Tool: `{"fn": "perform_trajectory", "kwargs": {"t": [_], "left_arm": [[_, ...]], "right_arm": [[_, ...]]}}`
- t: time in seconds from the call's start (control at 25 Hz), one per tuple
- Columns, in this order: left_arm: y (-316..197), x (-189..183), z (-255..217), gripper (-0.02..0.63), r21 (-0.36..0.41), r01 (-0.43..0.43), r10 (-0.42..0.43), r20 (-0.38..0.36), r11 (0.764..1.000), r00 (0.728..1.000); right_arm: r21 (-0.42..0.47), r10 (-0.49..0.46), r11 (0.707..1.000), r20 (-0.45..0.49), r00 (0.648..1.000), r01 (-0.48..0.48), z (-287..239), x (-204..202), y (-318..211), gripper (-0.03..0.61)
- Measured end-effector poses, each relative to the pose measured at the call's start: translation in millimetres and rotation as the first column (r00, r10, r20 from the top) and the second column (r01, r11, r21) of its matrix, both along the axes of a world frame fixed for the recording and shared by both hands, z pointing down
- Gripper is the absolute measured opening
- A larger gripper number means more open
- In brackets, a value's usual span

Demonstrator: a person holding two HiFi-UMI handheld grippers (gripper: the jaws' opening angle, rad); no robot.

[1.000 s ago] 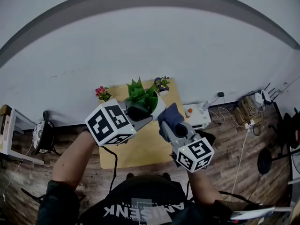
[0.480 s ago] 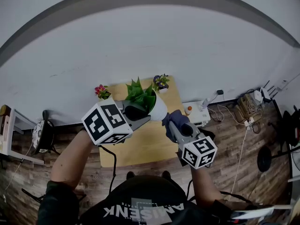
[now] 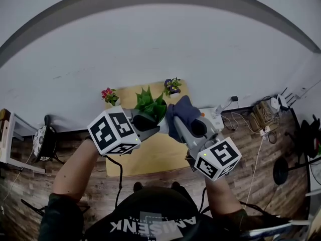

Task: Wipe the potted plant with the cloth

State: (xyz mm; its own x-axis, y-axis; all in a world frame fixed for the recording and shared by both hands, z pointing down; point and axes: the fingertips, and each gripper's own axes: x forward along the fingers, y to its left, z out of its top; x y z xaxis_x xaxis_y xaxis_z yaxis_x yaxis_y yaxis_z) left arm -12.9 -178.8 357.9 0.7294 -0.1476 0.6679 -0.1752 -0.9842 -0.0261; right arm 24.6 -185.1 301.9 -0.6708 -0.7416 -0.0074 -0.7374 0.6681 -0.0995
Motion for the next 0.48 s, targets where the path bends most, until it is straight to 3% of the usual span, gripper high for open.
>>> {"fn": "perform_trajectory", "kwargs": {"t": [0.16,0.48], "left_arm": [[4.9,-0.5,-1.5,0.006,0.013,-0.002,0.002,-0.017,1.0,1.0],[9.1,-3.6,-5.7,0.006,0.041,0.003,-0.002,-0.019,0.999,1.0]], "right_arm": [[-0.011,-0.01,1.0,-0.027,1.0,0.01,9.2,-14.6,-2.0,0.044],[-0.104,0.056,0.993,-0.017,0.998,-0.057,47.5,3.5,-4.3,0.044]]}}
